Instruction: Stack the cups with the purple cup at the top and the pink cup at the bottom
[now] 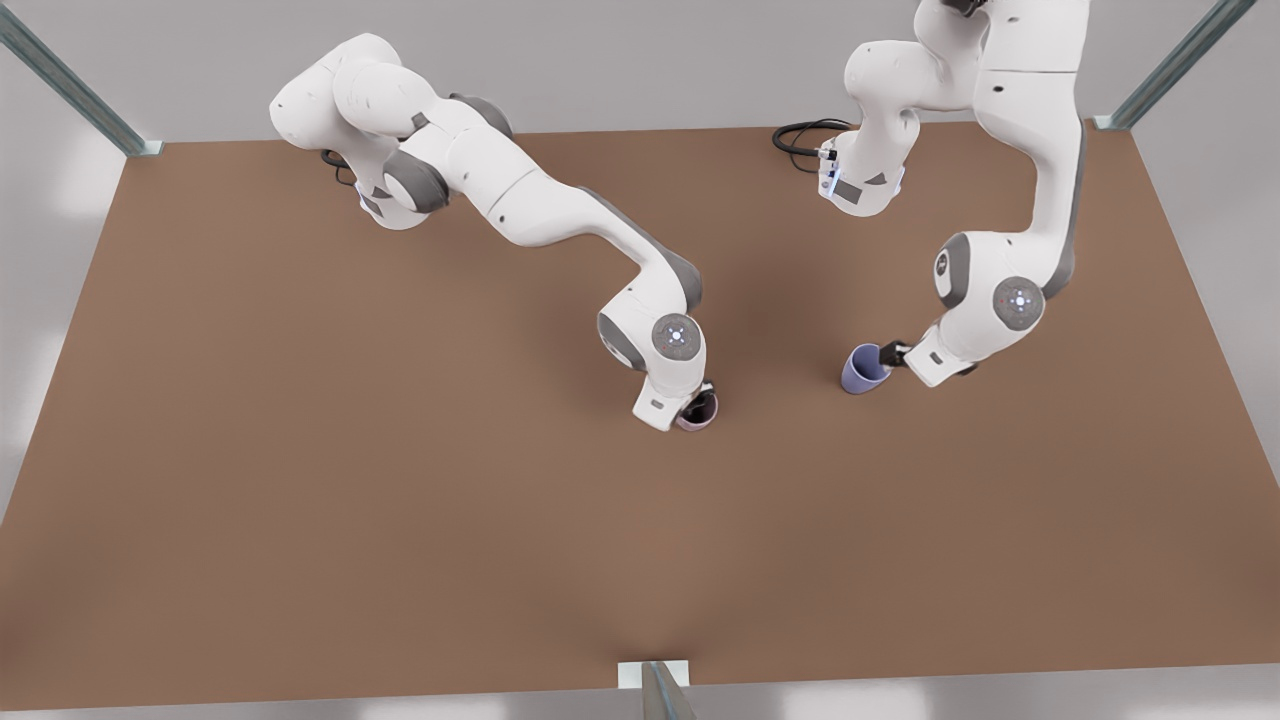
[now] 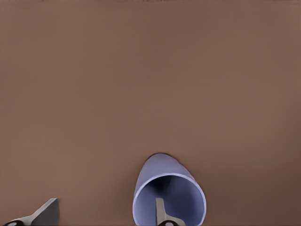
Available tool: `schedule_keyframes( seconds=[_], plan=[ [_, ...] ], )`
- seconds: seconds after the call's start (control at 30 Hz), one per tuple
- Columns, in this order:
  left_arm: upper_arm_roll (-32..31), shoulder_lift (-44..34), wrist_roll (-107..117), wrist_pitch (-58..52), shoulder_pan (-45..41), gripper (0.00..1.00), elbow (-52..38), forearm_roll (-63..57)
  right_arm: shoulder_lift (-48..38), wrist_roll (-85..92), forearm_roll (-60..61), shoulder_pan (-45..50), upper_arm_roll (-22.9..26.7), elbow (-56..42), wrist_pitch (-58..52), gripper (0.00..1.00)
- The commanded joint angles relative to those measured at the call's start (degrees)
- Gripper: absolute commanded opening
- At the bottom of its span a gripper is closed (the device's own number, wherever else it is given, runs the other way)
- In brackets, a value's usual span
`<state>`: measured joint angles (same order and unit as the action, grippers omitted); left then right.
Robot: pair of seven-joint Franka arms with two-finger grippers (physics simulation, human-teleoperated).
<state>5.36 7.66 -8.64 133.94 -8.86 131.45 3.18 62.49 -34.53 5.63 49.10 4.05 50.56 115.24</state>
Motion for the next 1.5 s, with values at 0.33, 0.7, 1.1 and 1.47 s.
schedule_keyframes(
  seconds=[0.33,0.7,1.1,1.47],
  plan=[
    [-0.08,1.83,-1.20,5.10,0.07,1.00,3.99,0.25,-17.66,-24.62,2.54,-0.67,0.96,14.21,-1.59,0.73],
    [-1.84,4.73,-2.43,5.72,0.07,0.67,4.17,3.94,-53.35,46.84,-4.49,-46.47,3.77,33.46,-25.15,1.00],
    [-1.93,4.73,-2.34,5.10,-0.37,0.25,3.99,4.91,-51.33,40.25,-4.75,-46.29,3.60,22.21,-33.41,1.00],
    [-12.21,-0.10,14.79,-6.23,-0.54,0.21,-6.02,5.26,-51.16,40.16,-5.63,-46.82,3.77,22.48,-31.21,1.00]
  ],
)
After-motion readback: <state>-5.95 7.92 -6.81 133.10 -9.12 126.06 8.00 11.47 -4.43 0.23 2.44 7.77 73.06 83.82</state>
